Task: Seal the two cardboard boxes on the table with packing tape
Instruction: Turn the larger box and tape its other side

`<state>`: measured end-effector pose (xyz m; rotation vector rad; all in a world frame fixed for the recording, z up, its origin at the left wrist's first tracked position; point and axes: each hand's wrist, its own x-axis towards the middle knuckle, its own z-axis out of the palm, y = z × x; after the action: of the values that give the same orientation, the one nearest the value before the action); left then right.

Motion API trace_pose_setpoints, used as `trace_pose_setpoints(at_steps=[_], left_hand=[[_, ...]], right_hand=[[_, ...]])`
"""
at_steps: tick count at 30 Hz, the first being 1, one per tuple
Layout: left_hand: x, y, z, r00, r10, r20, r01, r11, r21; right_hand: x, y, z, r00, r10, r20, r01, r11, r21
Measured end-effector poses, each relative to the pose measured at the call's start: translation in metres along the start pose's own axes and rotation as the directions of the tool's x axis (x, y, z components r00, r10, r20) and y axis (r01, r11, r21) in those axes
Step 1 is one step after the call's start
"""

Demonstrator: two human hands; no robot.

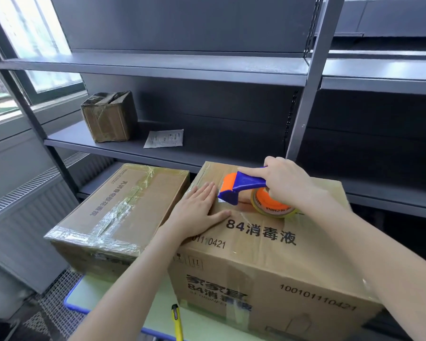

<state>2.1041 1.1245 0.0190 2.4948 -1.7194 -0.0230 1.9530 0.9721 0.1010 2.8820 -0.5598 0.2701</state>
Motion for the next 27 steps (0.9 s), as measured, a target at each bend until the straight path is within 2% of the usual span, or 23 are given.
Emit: trace_pose_setpoints(at_steps=[3,8,14,18,21,24,27], left_hand=[[0.003,-0.012,-0.006,1.0,0.025,0.014,-0.025,0.999,-0.032],[0.002,-0.012,0.0,0.999,0.031,-0.027,-0.032,0.999,-0.043],[0.0,-0.014,-0.001,0.999,-0.04,-0.007,0.039,0.995,-0.093],[0.002,-0.011,-0.002,0.996,-0.09,0.001,0.089,0.989,-0.121],[0.0,-0.011,-0.004,0.995,-0.098,-0.003,0.097,0.986,-0.137],[-0.002,-0.01,-0.005,0.994,-0.111,-0.005,0.109,0.982,-0.154],[0.001,-0.007,-0.006,0.992,-0.123,-0.009,0.12,0.98,-0.157]], right_hand=[[0.003,-0.004,0.002,1.0,0.008,-0.001,-0.008,0.999,0.052],[-0.001,0.006,0.001,0.998,-0.039,0.055,0.037,0.999,0.038],[-0.009,0.02,-0.002,0.995,-0.097,0.038,0.094,0.992,0.082],[-0.028,0.065,-0.01,0.994,-0.04,0.102,0.024,0.988,0.155],[-0.04,0.062,-0.007,0.994,-0.067,0.081,0.051,0.981,0.188],[-0.046,0.071,-0.012,0.996,-0.083,0.04,0.076,0.984,0.16],[-0.056,0.098,-0.024,0.996,-0.017,0.093,0.003,0.988,0.151]])
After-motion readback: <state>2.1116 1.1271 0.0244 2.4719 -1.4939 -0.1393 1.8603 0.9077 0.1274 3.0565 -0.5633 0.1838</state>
